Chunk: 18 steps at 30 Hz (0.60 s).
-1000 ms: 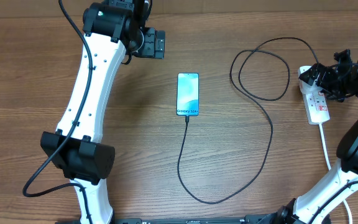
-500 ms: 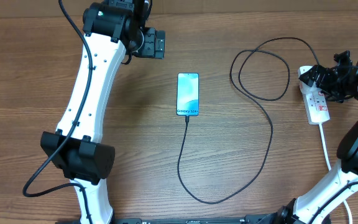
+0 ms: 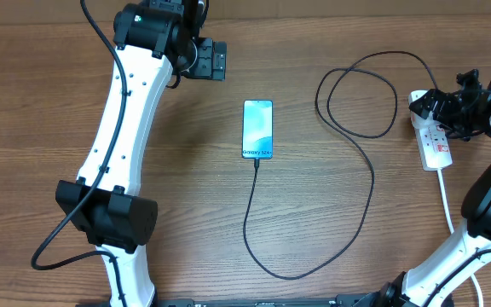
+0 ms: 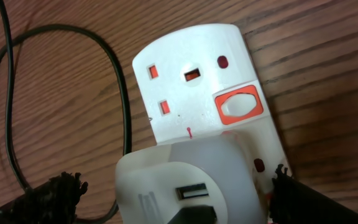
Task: Plug charger to phone and switch on socket
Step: 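Press the orange switch down with the right gripper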
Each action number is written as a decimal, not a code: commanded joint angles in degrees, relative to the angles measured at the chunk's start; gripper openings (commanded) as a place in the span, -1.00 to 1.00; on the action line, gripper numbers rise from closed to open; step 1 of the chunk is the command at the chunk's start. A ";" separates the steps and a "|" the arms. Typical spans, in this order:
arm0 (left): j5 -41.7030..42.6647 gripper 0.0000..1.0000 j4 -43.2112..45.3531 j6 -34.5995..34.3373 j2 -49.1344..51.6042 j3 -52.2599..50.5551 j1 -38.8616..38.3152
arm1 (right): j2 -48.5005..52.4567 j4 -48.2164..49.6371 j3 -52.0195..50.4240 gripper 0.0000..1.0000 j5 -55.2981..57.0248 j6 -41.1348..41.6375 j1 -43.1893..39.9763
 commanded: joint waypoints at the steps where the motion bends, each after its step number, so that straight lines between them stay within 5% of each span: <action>1: -0.55 0.99 0.04 1.07 0.20 0.00 -0.07 | 0.57 -3.56 -2.16 1.00 -2.38 1.70 2.10; 18: -0.55 1.00 0.04 1.07 0.20 0.00 -0.07 | 0.57 -5.29 -2.16 1.00 -2.38 2.38 2.10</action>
